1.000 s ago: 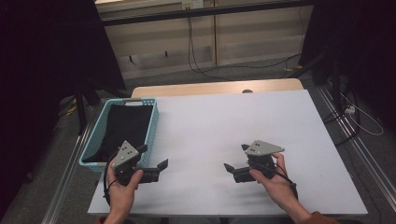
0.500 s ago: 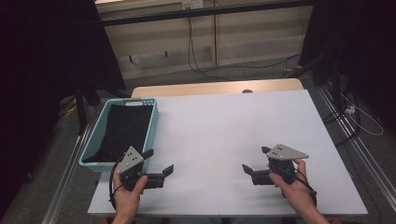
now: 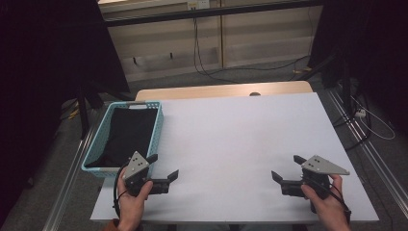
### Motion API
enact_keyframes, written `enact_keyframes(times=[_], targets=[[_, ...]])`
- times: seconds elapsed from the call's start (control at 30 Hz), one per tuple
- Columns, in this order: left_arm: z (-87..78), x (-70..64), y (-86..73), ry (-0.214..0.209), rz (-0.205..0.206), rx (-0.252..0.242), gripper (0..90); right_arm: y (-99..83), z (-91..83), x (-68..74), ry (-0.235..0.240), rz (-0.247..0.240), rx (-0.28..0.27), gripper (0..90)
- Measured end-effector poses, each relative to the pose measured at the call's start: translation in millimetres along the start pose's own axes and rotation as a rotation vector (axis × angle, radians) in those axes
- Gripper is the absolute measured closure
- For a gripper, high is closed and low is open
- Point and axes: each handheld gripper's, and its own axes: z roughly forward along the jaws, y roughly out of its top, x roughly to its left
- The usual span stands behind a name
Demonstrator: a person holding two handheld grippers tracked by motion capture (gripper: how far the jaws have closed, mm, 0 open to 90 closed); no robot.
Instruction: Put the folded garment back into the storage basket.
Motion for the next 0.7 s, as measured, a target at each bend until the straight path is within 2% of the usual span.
enact_keyframes(times=[0.1, 0.2, 0.27, 0.33, 0.47, 0.7], targets=[[-0.5, -0.5, -1.2, 0.011, -0.005, -0.009, 5.0, -2.9, -3.6, 0.1, -0.008, -0.002, 0.0, 6.0], [-1.1, -1.4, -1.9, 0.004, 0.005, -0.007, 5.0, -6.1, -7.6, 3.1, -0.017, -0.012, 0.002, 6.0], [-1.6, -1.6, -2.2, -0.001, 0.012, -0.002, 5.0, -6.5, -11.7, 4.4, -0.025, -0.024, -0.019, 5.5], [-1.6, -1.1, -2.6, -0.001, -0.001, -0.003, 5.0, -7.0, -13.4, 3.9, -0.021, -0.021, -0.032, 5.3], [-1.2, -1.4, -2.4, -0.005, -0.002, 0.001, 5.0, -6.9, -11.4, 2.9, -0.025, -0.006, -0.049, 5.8], [0.1, -1.1, -2.6, -0.002, 0.009, 0.013, 5.0, -6.2, -7.7, 3.5, -0.029, -0.009, -0.055, 6.0]])
